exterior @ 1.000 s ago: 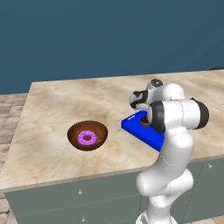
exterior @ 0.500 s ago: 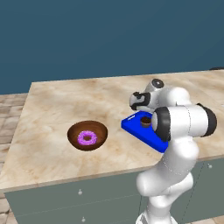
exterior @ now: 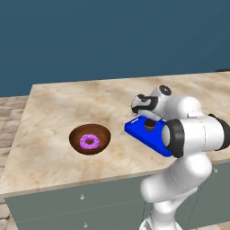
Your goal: Place the bowl with donut and the cupcake onto the tray.
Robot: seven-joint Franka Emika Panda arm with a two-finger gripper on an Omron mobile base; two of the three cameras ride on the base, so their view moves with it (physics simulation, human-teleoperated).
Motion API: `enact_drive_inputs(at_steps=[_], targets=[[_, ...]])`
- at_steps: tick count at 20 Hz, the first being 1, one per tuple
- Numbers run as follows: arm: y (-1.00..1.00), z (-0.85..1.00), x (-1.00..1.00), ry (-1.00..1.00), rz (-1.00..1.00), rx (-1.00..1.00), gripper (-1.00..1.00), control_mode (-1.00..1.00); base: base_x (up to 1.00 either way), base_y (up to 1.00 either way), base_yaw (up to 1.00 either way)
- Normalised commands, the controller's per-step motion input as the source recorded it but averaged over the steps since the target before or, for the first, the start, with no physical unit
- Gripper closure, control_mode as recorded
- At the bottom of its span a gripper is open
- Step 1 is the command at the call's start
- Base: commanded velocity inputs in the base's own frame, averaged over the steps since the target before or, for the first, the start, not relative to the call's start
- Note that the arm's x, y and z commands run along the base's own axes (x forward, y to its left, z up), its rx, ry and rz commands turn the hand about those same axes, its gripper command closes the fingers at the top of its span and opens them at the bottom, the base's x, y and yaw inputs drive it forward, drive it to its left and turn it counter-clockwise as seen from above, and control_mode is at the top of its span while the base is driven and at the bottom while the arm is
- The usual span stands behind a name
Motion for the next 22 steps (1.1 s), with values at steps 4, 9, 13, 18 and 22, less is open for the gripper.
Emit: enact_drive_inputs(at_steps=[4, 9, 13, 18, 22], targets=[[0.46, -0.08, -0.13, 0.01, 0.0, 0.07, -1.0, -1.0, 0.0, 0.0, 0.0], [0.48, -0.06, -0.19, 0.01, 0.0, 0.01, -1.0, -1.0, 0.0, 0.0, 0.0], [0.36, 0.0, -0.4, 0.0, 0.0, 0.04, -1.0, -1.0, 0.0, 0.0, 0.0], [0.34, 0.0, -0.34, 0.0, 0.0, 0.09, -1.0, -1.0, 0.0, 0.0, 0.0], [0.48, -0.09, -0.08, 0.03, 0.0, 0.07, -1.0, -1.0, 0.0, 0.0, 0.0]])
